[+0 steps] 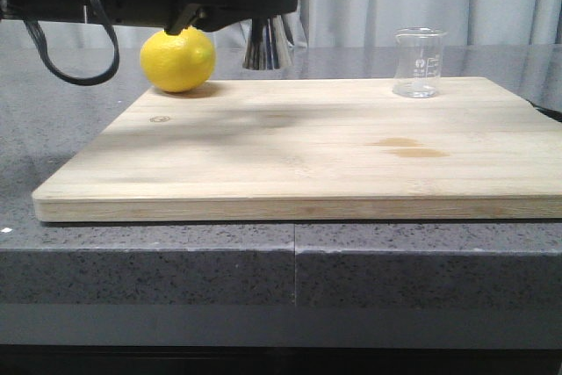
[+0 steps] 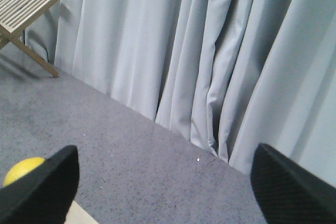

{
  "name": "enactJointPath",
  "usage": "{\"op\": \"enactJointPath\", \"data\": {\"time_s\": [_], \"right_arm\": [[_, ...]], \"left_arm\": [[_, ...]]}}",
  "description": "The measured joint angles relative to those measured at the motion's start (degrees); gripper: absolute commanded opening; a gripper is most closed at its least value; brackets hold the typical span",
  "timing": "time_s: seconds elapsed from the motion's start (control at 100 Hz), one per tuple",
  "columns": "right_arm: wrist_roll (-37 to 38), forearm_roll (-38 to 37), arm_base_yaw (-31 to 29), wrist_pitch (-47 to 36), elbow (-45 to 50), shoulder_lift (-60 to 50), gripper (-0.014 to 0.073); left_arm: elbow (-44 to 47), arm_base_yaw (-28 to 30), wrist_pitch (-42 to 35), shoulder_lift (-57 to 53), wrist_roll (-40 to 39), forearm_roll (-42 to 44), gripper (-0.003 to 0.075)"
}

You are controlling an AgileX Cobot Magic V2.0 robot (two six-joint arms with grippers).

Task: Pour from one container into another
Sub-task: 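Lower the filled jigger onto the board with the left gripper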

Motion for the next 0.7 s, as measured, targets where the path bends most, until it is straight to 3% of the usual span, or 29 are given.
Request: {"op": "enactJointPath", "data": {"time_s": [0.7], "right_arm": [[4.49,-0.1,0.0,-0.56,0.0,-6.0,0.0602]], "left_arm": [[0.0,0.15,-2.89,7.61,5.31,-1.86,-0.0021]]}}
